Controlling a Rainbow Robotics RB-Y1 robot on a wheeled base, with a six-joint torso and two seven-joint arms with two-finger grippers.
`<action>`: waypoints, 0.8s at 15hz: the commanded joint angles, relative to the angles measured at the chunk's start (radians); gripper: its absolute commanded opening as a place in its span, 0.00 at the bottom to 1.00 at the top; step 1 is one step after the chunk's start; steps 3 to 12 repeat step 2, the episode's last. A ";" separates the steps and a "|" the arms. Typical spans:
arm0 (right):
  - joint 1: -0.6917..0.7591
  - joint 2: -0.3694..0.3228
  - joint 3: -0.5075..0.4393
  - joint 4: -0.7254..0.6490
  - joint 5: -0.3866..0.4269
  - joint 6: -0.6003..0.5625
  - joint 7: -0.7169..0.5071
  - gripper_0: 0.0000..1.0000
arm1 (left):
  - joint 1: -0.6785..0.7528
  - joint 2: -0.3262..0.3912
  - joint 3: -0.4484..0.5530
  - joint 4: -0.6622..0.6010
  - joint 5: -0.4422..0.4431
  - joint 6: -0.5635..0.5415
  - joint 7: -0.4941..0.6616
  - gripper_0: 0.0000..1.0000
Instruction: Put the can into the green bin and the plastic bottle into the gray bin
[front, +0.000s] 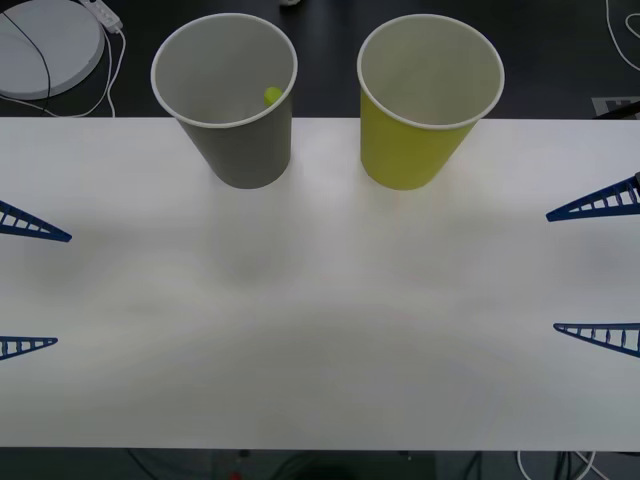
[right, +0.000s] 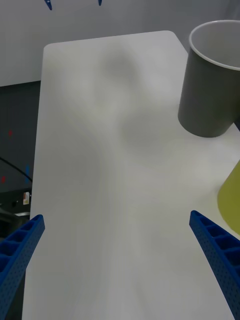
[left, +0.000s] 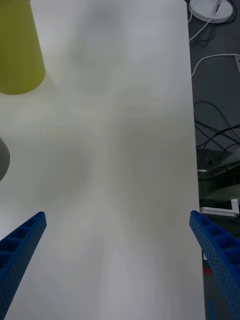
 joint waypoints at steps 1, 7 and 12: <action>0.000 0.000 0.000 0.001 0.001 0.001 0.000 1.00 | 0.000 0.000 0.000 0.000 0.000 0.000 0.000 1.00; 0.000 0.000 0.000 0.001 0.001 0.001 0.000 1.00 | 0.000 0.000 0.000 0.000 0.000 0.000 0.000 1.00; 0.000 0.000 0.000 0.001 0.001 0.001 0.000 1.00 | 0.000 0.000 0.000 0.000 0.000 0.000 0.000 1.00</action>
